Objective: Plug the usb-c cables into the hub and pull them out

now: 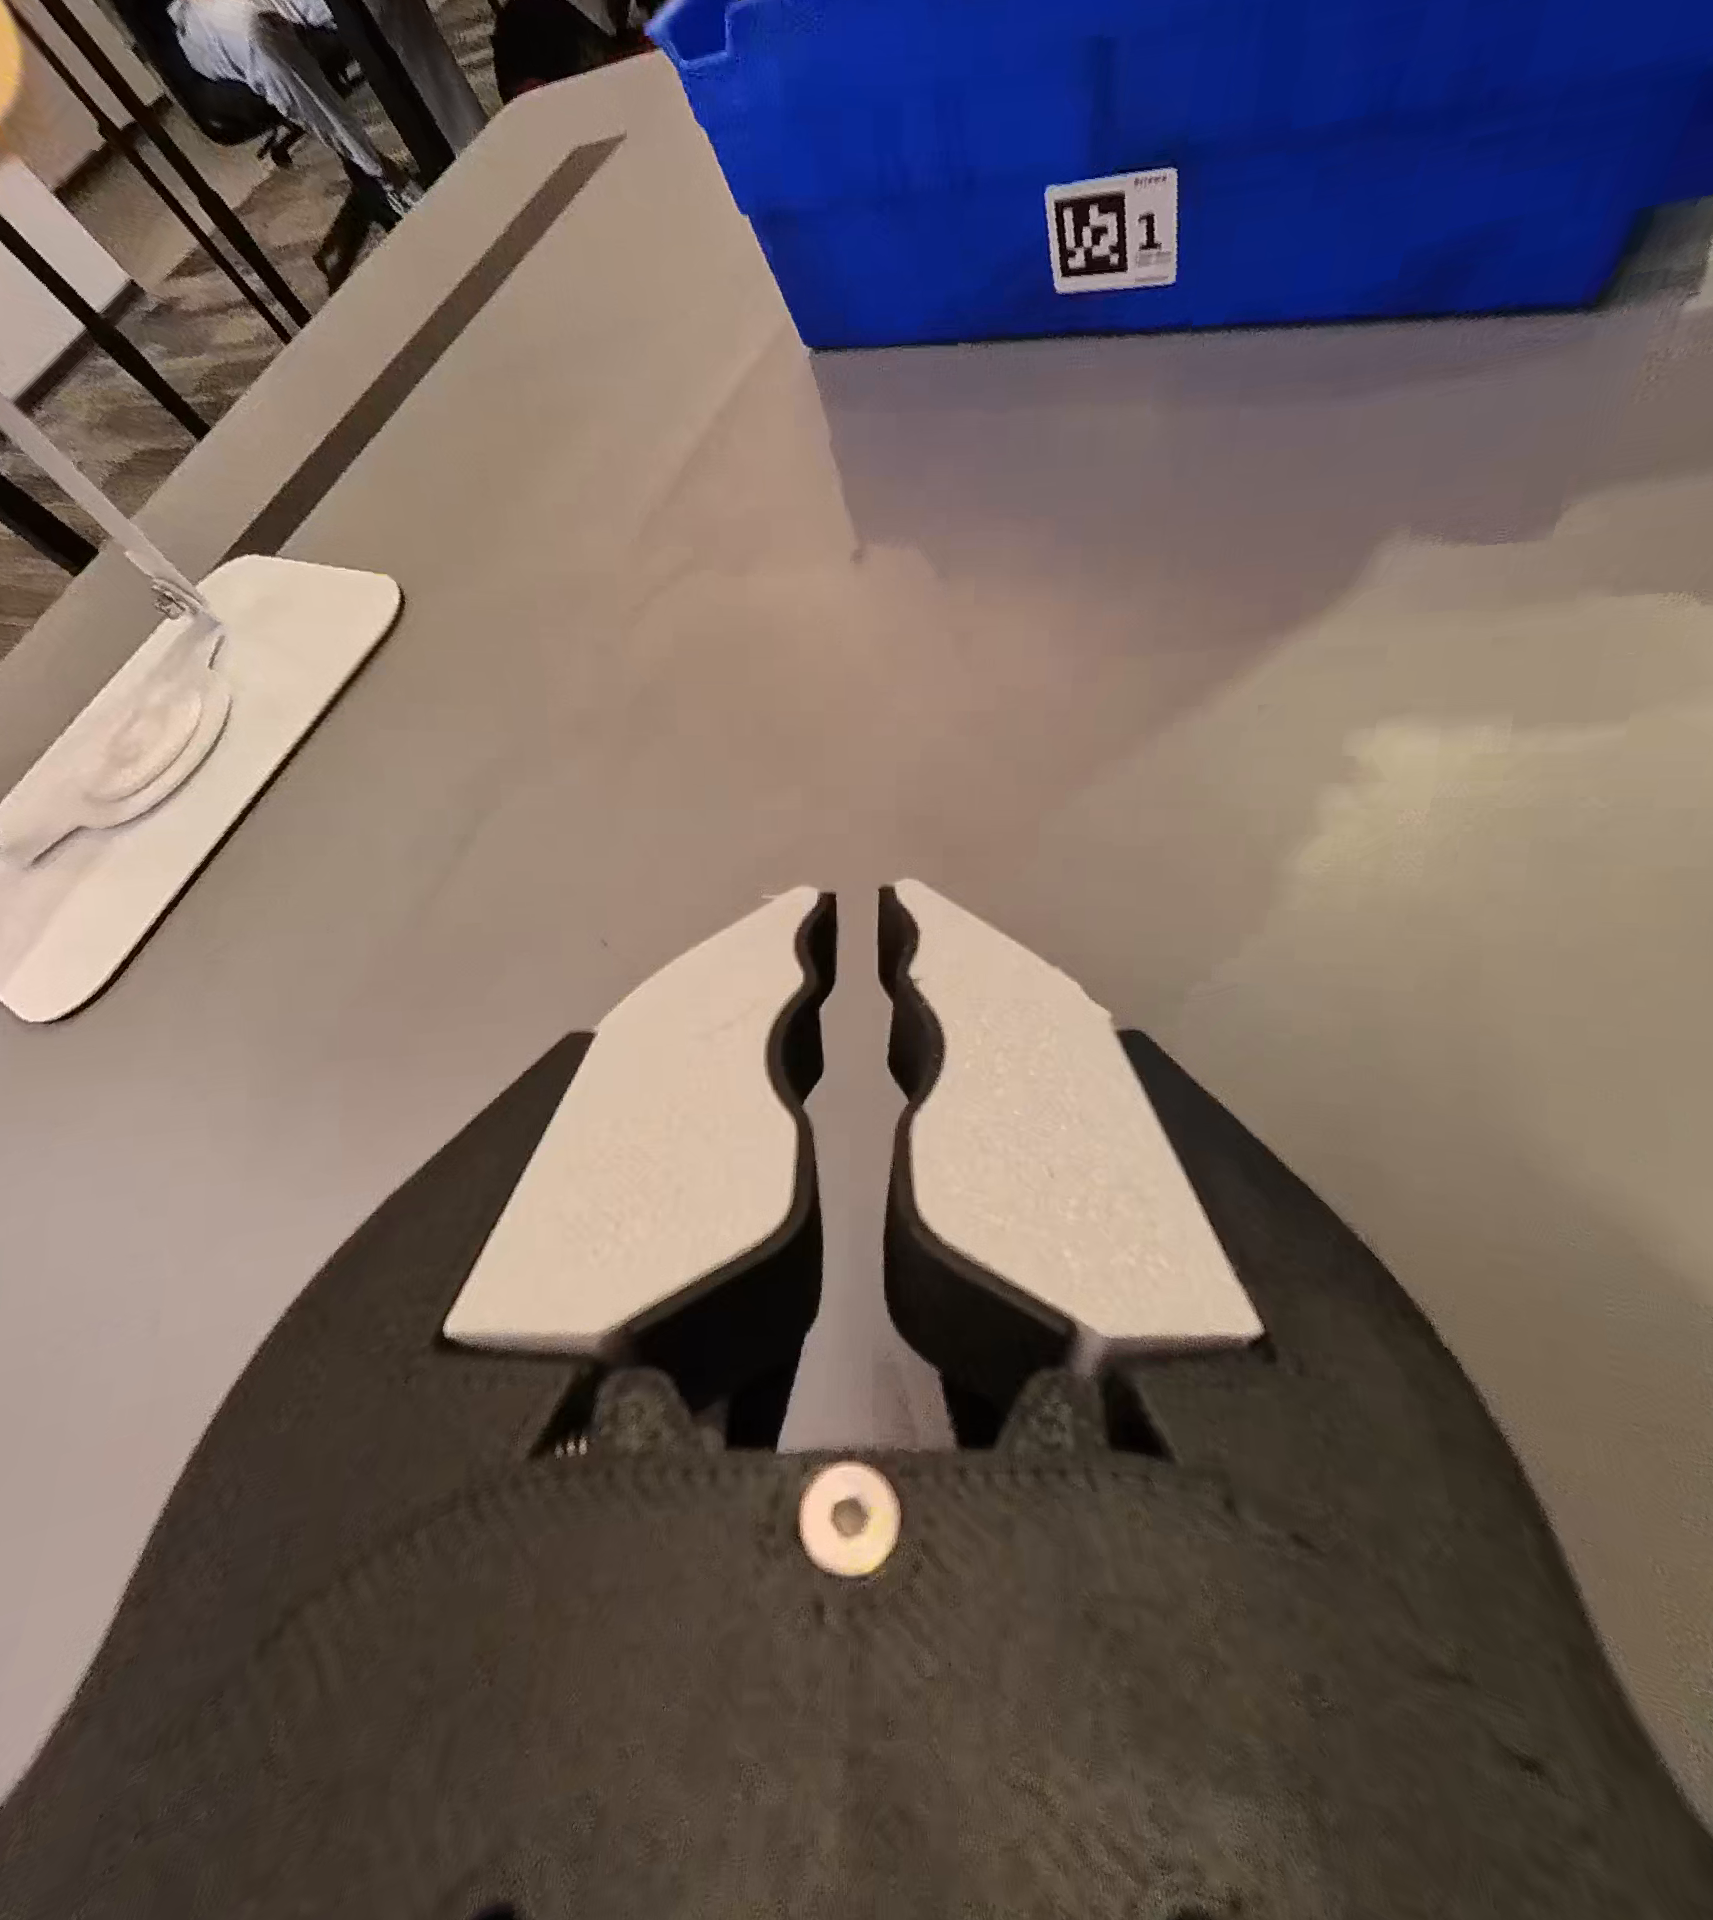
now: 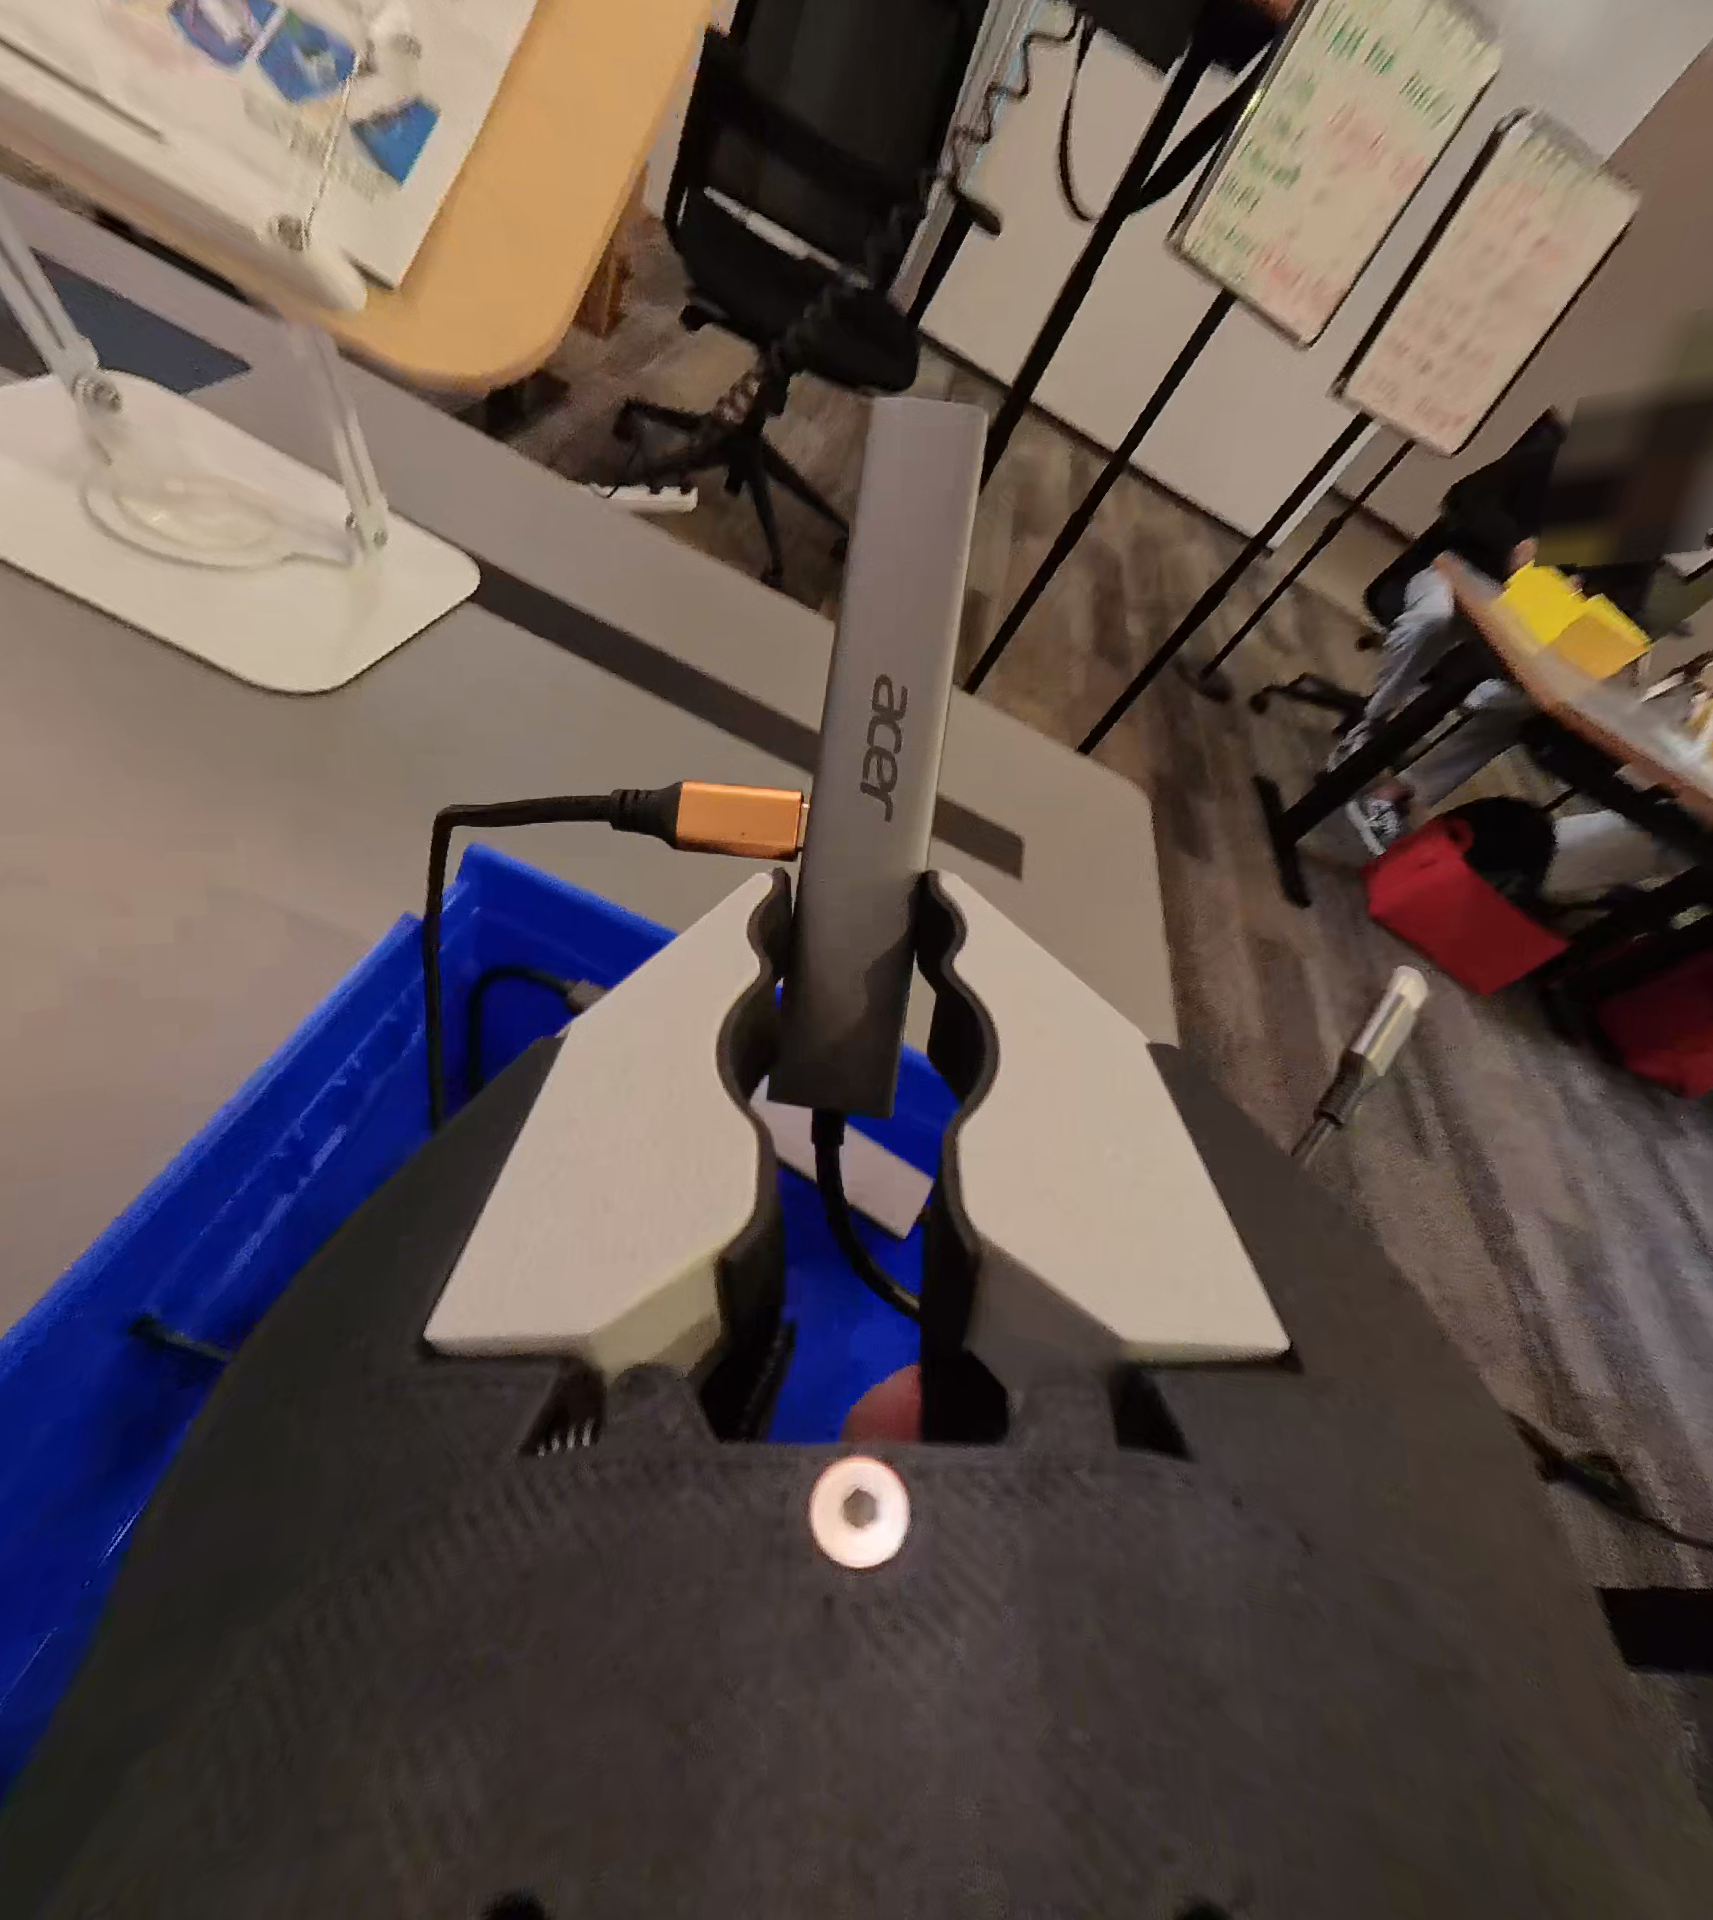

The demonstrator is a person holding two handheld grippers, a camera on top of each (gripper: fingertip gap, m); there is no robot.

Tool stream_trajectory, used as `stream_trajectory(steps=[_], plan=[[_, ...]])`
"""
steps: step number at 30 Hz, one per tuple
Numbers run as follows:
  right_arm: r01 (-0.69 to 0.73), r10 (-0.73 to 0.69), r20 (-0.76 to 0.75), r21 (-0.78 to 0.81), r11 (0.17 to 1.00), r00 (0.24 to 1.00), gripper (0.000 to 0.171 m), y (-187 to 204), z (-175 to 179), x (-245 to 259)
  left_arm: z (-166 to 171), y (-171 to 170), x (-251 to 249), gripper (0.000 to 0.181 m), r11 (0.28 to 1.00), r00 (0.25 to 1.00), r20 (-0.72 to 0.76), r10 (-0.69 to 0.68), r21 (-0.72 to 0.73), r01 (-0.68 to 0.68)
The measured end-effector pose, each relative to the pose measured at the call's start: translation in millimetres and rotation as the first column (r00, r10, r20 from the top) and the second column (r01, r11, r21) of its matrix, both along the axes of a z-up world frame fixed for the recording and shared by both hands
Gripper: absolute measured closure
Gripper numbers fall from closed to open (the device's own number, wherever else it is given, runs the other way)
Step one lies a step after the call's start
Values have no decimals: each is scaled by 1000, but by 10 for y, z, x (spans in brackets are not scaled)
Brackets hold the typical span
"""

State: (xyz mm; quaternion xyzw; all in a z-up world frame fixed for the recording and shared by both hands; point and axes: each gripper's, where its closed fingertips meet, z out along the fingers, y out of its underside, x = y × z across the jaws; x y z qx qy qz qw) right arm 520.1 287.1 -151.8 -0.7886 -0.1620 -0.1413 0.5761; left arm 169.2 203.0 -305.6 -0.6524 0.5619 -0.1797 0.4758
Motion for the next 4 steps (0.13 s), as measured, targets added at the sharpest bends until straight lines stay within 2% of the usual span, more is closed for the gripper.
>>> stream_trajectory(steps=[1, 4], plan=[[-6, 6, -22, -18, 1000, 1000, 150, 16, -104, 2, -23, -4, 1, 174, 1000, 1000, 1, 0, -5, 0], [-24, 21, -33, -96, 995, 999, 149, 30, -408, 4, -105, -3, -3, 174, 1000, 1000, -4, 5, -22, -5]])
